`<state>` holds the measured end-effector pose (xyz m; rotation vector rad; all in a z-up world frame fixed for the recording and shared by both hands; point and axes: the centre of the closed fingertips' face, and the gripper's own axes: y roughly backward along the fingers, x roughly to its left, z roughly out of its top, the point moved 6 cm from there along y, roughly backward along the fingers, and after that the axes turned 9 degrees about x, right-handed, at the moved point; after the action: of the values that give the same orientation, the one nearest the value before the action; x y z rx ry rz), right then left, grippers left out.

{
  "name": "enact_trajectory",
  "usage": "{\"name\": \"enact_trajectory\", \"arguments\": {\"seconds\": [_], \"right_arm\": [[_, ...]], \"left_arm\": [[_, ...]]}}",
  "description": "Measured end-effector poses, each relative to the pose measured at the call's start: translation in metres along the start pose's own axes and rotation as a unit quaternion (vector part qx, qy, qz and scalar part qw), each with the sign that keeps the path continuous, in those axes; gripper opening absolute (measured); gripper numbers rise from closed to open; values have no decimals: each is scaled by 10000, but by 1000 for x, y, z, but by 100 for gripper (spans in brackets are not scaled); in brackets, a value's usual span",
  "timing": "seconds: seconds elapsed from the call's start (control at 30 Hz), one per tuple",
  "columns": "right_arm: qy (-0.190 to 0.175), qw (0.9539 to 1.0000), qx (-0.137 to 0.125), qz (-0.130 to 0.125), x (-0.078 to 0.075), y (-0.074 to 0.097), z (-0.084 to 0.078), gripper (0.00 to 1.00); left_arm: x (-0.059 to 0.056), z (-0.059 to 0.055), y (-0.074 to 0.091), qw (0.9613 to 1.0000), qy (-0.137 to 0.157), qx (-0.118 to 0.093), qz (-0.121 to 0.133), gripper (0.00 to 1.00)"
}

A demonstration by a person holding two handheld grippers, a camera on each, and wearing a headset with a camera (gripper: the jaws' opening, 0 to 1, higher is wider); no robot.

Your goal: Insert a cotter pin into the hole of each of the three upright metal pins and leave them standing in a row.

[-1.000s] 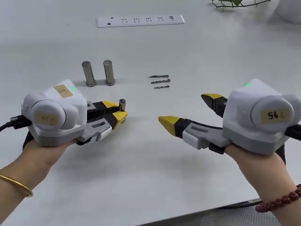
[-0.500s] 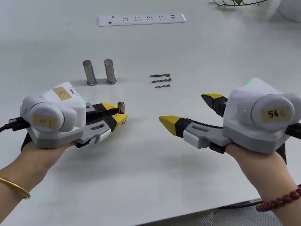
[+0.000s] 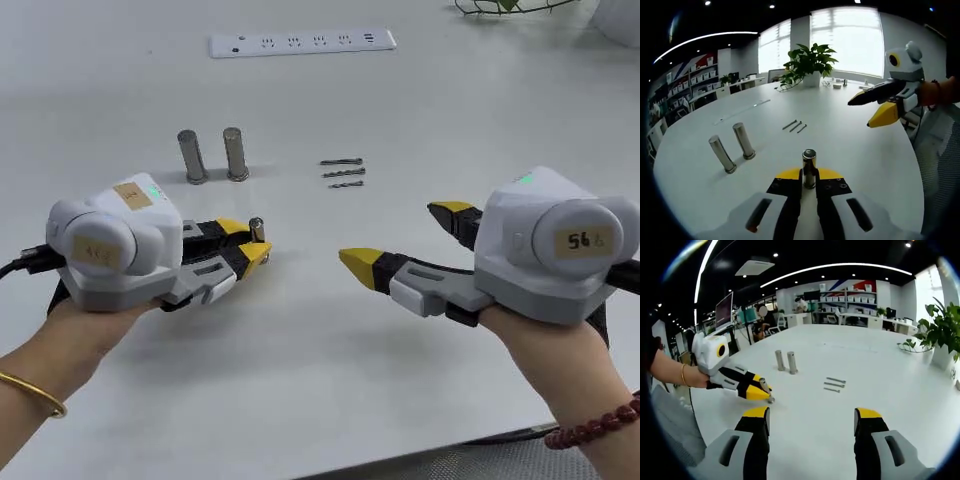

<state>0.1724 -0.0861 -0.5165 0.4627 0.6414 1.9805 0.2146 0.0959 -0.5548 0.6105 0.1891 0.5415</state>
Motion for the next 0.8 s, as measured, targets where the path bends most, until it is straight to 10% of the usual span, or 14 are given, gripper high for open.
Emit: {"name": "enact_trajectory", "arguments": {"seconds": [0.43, 0.8], "right_arm": [[171, 9997, 151, 35, -5, 3, 1, 65], [1167, 9919, 443, 250, -20, 0, 28, 55]], "left_arm": [[-1, -1, 9, 9996, 205, 127, 139, 21], [-2, 3, 39, 9946, 810, 91, 637, 40]]}}
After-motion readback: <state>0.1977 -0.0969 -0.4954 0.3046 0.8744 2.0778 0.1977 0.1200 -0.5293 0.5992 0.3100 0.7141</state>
